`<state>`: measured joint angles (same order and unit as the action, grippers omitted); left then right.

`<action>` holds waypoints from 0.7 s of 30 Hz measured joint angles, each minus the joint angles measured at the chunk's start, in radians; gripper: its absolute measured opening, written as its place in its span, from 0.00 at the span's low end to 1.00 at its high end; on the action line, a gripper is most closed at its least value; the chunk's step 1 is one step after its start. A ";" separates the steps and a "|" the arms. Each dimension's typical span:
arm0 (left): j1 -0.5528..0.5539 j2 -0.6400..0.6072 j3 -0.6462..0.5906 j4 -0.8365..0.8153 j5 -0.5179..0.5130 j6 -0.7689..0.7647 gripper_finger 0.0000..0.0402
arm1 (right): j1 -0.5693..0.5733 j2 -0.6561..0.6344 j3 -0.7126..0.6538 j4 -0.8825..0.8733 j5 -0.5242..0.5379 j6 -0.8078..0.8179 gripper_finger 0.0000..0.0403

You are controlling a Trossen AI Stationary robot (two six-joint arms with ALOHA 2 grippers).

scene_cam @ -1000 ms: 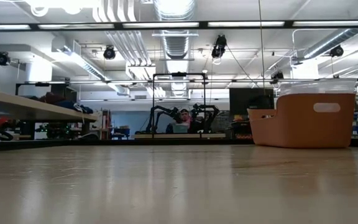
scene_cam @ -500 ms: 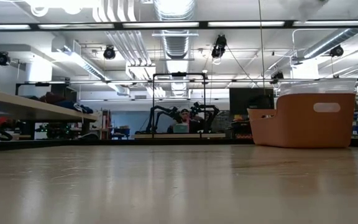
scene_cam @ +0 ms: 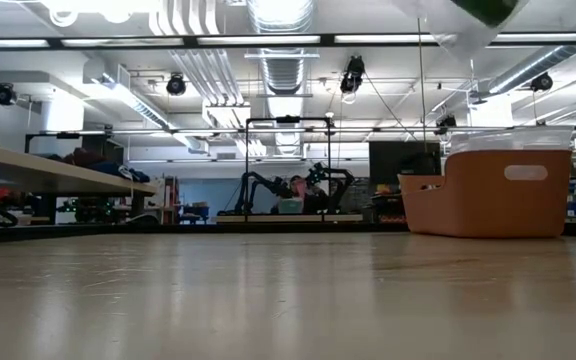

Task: Roll bandage
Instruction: Put the zip bag into the orange bin

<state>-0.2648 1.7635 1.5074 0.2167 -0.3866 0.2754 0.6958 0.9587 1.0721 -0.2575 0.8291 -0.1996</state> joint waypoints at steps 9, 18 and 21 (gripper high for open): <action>0.051 0.021 0.000 0.004 0.038 0.011 0.53 | 0.004 0.007 0.000 0.001 -0.104 0.111 0.00; 0.072 0.021 -0.011 -0.077 0.171 0.066 0.20 | 0.004 0.007 0.000 0.003 -0.104 0.125 0.00; 0.086 0.021 -0.013 -0.077 0.213 0.091 0.04 | 0.004 0.007 0.000 0.006 -0.104 0.150 0.00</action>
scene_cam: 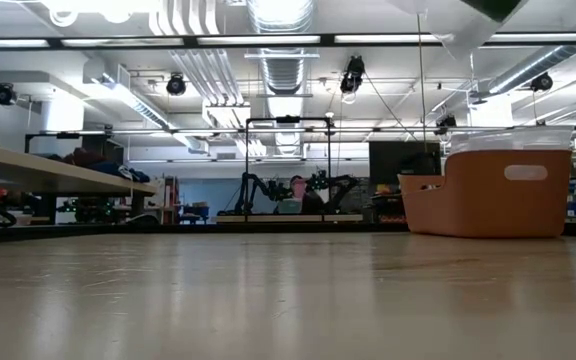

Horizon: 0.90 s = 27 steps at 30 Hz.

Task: Roll bandage
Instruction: Put the zip bag into the orange bin

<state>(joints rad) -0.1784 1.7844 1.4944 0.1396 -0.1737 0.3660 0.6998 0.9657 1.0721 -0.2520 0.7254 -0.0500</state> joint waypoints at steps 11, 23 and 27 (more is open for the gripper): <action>0.134 0.059 0.010 0.006 0.040 -0.130 0.00 | 0.000 -0.030 0.097 -0.214 0.040 0.261 0.21; 0.337 0.417 0.564 -0.218 0.114 -0.164 0.00 | 0.000 -0.021 0.229 -0.526 0.061 0.406 0.50; 0.383 0.584 0.815 -0.362 0.143 -0.179 0.00 | 0.000 0.010 0.224 -0.609 0.083 0.459 0.50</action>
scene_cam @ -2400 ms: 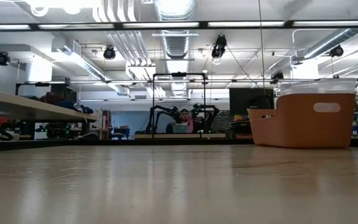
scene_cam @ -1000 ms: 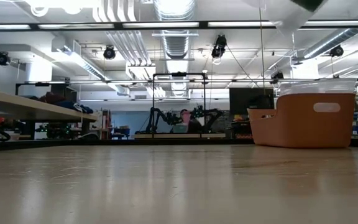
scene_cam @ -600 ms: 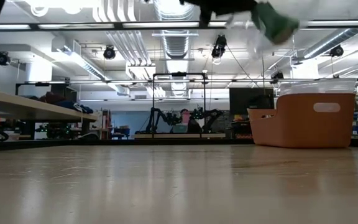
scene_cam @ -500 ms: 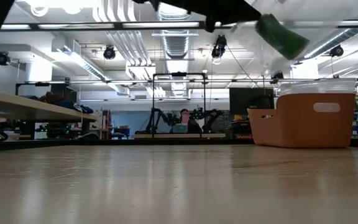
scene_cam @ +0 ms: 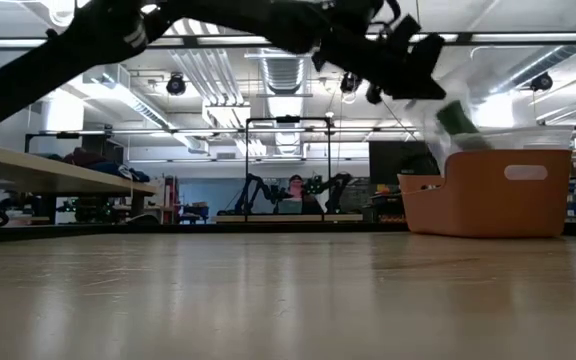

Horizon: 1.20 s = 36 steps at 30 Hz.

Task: Roll bandage
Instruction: Put the zip bag into the orange bin, then return to Home Position

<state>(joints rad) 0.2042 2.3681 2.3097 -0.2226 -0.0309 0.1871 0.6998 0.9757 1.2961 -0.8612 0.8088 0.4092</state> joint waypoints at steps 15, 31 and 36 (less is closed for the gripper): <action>0.004 0.035 -0.188 0.241 0.101 -0.096 0.00 | 0.000 0.023 -0.012 -0.085 0.059 0.051 0.51; -0.031 0.035 -0.195 0.191 0.156 -0.181 0.25 | -0.018 0.023 -0.042 -0.103 0.085 0.141 0.56; -0.039 0.024 -0.197 0.186 0.154 -0.165 0.36 | -0.018 0.023 -0.042 -0.105 0.083 0.149 0.56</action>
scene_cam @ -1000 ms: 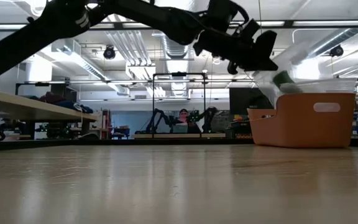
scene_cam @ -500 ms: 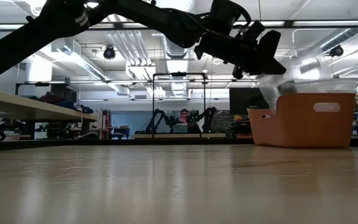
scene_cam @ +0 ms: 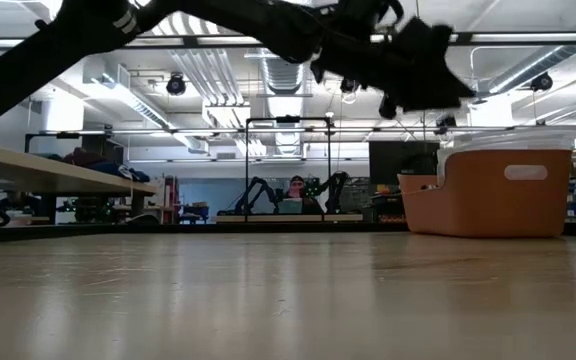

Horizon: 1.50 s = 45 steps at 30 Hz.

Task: Roll bandage
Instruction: Return to Home Position

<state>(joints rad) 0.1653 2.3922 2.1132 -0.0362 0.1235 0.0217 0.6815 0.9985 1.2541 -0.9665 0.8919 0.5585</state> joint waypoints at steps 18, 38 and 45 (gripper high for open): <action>-0.048 -0.446 -0.370 0.124 0.619 -0.138 0.30 | 0.021 -0.011 -0.267 0.195 0.026 -0.122 0.48; -0.221 -1.492 -1.417 0.375 0.297 -0.226 0.22 | -0.339 0.099 -0.615 1.342 -0.712 -0.593 0.03; -0.272 -1.864 -1.578 0.258 0.118 -0.256 0.26 | -0.426 -0.062 -0.443 0.972 -0.706 -0.744 0.00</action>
<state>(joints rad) -0.1069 0.5280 0.5347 0.2218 0.2419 -0.2347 0.2554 0.9361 0.8111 0.0050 0.1856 -0.1852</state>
